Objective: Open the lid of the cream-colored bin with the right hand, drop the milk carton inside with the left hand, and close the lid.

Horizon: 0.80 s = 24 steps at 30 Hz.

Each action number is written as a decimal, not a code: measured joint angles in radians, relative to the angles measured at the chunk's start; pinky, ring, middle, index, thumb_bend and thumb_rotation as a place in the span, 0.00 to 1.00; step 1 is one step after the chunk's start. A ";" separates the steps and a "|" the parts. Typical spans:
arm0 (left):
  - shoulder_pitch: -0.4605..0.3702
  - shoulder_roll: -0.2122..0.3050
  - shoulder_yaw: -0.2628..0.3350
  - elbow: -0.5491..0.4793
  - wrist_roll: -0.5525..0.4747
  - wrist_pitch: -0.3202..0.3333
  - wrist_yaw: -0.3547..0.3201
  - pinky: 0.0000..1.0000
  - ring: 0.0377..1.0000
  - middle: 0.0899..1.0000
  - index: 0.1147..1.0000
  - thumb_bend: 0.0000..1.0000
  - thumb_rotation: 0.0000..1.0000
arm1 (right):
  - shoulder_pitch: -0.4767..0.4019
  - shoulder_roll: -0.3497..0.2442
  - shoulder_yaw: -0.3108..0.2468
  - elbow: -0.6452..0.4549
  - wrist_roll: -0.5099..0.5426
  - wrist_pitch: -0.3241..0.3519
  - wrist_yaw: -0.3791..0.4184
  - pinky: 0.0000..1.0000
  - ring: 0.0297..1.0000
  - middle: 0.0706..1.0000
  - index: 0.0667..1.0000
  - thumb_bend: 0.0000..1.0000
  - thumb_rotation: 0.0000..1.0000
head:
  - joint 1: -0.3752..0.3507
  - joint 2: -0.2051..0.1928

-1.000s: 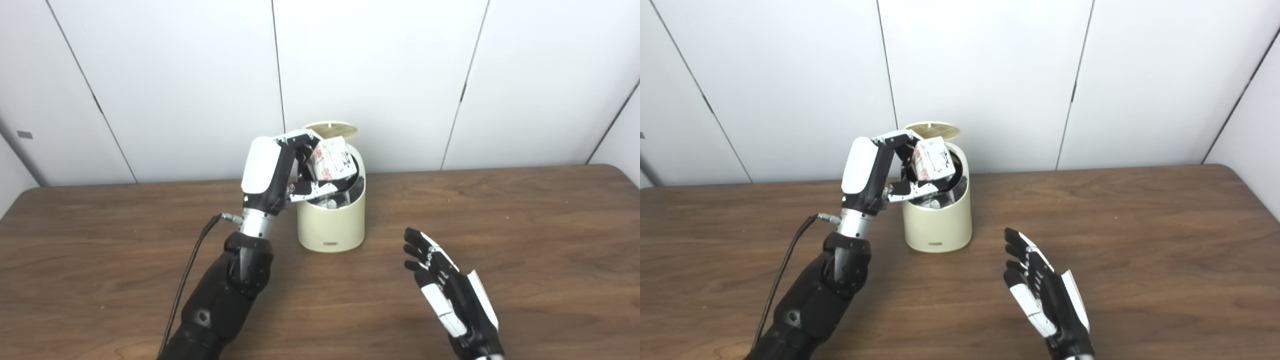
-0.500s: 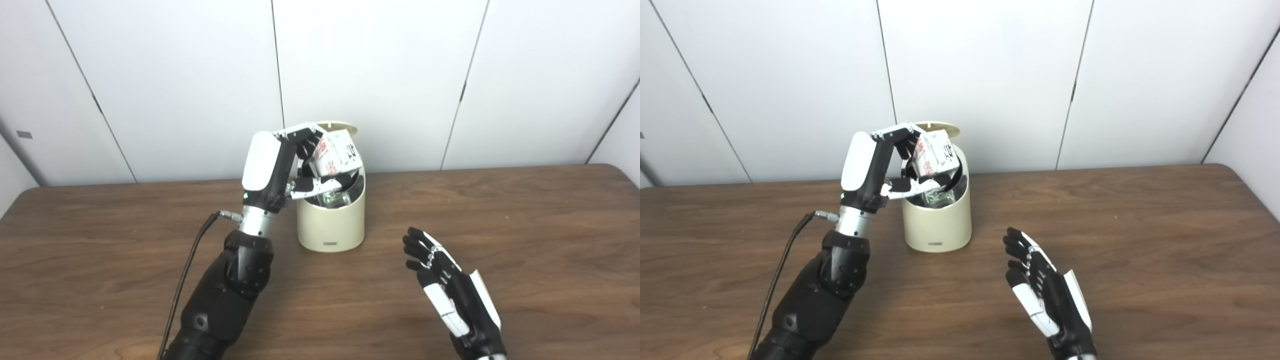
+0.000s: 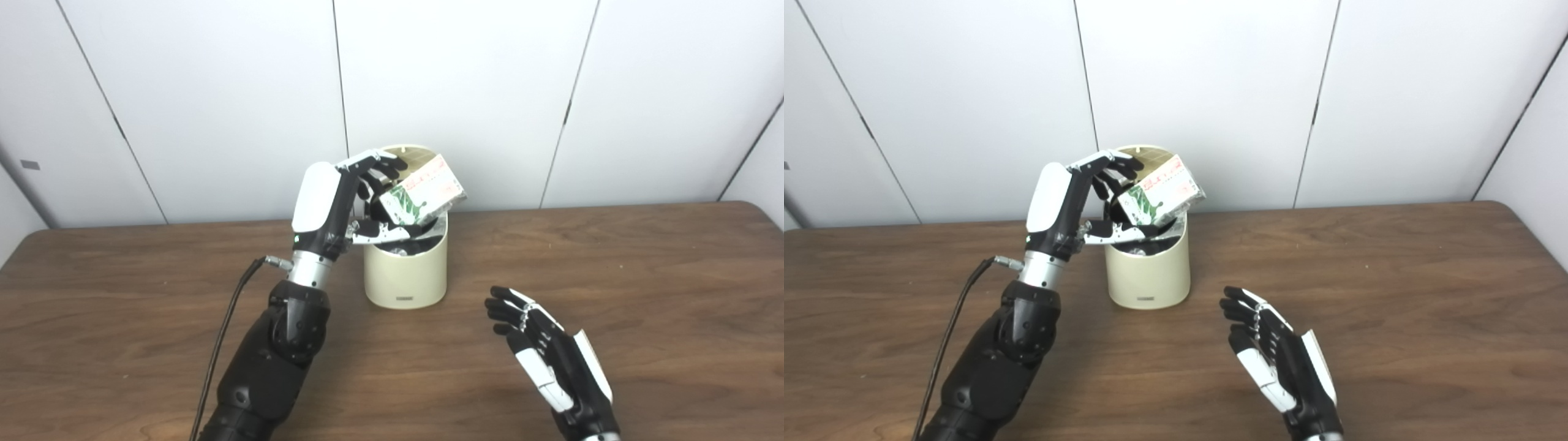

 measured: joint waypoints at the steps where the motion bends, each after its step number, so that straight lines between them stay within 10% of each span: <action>1: 0.000 0.000 0.001 0.000 0.000 0.000 0.000 0.37 0.43 0.56 0.60 1.00 0.08 | 0.000 0.000 0.000 0.000 0.000 0.000 0.000 0.74 0.77 0.76 0.77 0.60 0.82 | 0.000 0.000; 19: 0.014 -0.005 0.000 0.007 0.033 -0.046 0.085 0.33 0.37 0.46 0.50 0.91 0.00 | 0.000 -0.009 -0.001 0.001 -0.003 -0.001 0.000 0.73 0.76 0.74 0.78 0.59 0.83 | 0.014 0.009; 21: 0.026 -0.005 0.000 0.004 0.082 -0.056 0.142 0.32 0.37 0.45 0.44 0.62 0.03 | 0.000 -0.009 -0.001 0.001 -0.004 -0.001 0.000 0.73 0.76 0.74 0.77 0.60 0.84 | 0.014 0.009; 24: 0.044 -0.006 0.000 0.004 0.162 -0.058 0.255 0.35 0.43 0.51 0.43 0.53 0.05 | 0.000 -0.010 -0.001 0.001 -0.003 -0.001 0.000 0.74 0.77 0.75 0.78 0.61 0.84 | 0.014 0.009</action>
